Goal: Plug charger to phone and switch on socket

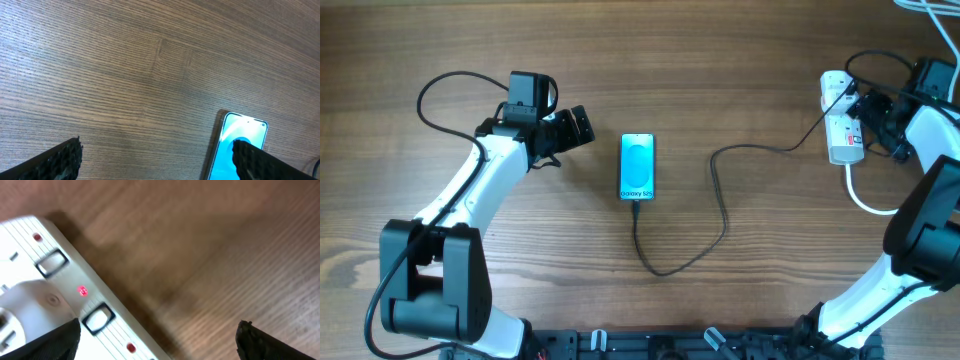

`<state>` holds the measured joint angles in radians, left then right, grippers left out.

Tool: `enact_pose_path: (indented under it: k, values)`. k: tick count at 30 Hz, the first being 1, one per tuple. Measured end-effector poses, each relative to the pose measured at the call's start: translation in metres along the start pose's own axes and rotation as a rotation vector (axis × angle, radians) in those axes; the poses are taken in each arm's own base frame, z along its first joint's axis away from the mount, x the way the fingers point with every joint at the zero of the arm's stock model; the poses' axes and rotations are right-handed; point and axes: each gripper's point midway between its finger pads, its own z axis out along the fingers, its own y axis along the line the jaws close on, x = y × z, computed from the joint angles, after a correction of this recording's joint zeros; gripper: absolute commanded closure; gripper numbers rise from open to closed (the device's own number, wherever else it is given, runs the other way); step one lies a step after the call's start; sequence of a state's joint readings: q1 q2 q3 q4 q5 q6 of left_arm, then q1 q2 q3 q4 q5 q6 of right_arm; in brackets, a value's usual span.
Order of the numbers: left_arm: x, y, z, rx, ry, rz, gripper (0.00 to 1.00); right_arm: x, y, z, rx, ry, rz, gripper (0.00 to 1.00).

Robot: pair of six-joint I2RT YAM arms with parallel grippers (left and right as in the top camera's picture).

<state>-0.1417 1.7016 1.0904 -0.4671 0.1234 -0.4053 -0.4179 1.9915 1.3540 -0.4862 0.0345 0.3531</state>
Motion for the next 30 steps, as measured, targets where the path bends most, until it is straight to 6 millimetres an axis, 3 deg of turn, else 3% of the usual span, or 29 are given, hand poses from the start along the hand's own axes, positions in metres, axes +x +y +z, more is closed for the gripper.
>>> enact_pose_path:
  k: [5,24,27,30]
  values:
    - [0.000,0.000,0.000,0.000,0.000,0.000,0.00,-0.015,0.002,0.000,-0.009,-0.062,0.004,0.00]
    - [0.000,0.000,0.000,0.000,0.000,0.000,0.00,-0.018,0.005,-0.001,-0.016,-0.077,0.003,0.00]
    - [0.000,0.000,0.000,0.000,0.000,0.000,0.00,-0.026,0.016,-0.028,-0.044,-0.125,-0.011,0.00]
    - [0.000,0.000,0.000,0.000,0.000,0.000,0.00,-0.058,0.036,-0.105,-0.122,-0.297,-0.020,0.00]
